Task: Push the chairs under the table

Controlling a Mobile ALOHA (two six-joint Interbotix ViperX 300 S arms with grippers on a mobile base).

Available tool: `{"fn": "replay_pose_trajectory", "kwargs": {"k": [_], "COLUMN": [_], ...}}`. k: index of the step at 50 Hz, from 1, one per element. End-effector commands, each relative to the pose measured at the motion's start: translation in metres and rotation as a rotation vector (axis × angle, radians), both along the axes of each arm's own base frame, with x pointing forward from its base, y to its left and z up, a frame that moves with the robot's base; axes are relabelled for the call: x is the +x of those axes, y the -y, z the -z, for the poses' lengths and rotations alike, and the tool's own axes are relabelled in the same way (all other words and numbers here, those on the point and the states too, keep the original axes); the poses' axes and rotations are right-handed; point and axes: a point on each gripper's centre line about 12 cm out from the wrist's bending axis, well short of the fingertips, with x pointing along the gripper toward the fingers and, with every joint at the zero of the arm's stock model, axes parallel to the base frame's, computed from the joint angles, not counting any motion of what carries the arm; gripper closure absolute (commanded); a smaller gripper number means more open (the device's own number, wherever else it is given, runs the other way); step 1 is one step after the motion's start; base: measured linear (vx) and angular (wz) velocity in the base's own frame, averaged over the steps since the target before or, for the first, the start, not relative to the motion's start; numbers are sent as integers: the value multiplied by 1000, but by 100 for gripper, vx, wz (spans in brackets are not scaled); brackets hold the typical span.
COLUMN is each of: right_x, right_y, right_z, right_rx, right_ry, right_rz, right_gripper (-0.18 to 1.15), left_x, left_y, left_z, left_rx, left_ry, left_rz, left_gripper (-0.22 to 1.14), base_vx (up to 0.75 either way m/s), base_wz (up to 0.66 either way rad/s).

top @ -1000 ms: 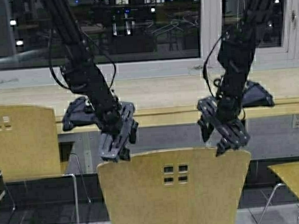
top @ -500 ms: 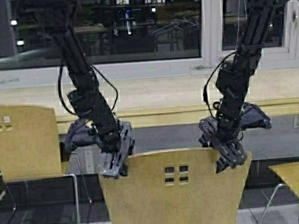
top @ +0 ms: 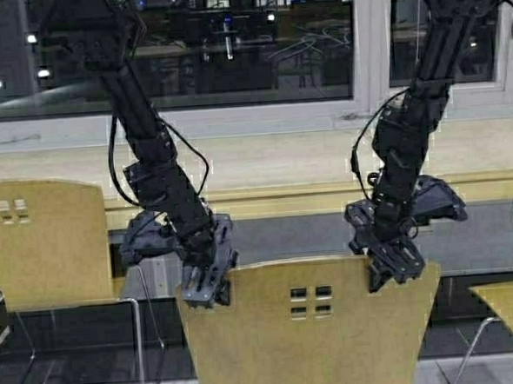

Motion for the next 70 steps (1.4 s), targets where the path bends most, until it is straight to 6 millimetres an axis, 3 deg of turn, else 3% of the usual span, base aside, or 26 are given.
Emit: {"fn": "replay_pose_trajectory", "kwargs": {"k": [1, 18, 42, 57, 70], "right_x": [7, 6, -5, 0, -4], "right_y": [-8, -10, 5, 18, 20], "right_z": [-5, -3, -17, -19, -15], "right_rx": [-6, 4, -25, -32, -40], "right_ry": [28, 7, 34, 46, 28], "right_rz": [-31, -39, 2, 26, 12], "right_gripper": [64, 63, 64, 64, 75], "left_x": [18, 28, 15, 10, 3], "left_y": [-2, -9, -10, 8, 13], "left_z": [-8, -15, -4, -5, 1], "left_rx": [-11, -11, 14, 9, 12], "left_ry": [43, 64, 20, 28, 17], "left_rz": [-15, -20, 22, 57, 65], "left_gripper": [55, 55, 55, 55, 55], "base_vx": [3, 9, 19, 20, 21], "base_wz": [5, 8, 1, 9, 9]}}
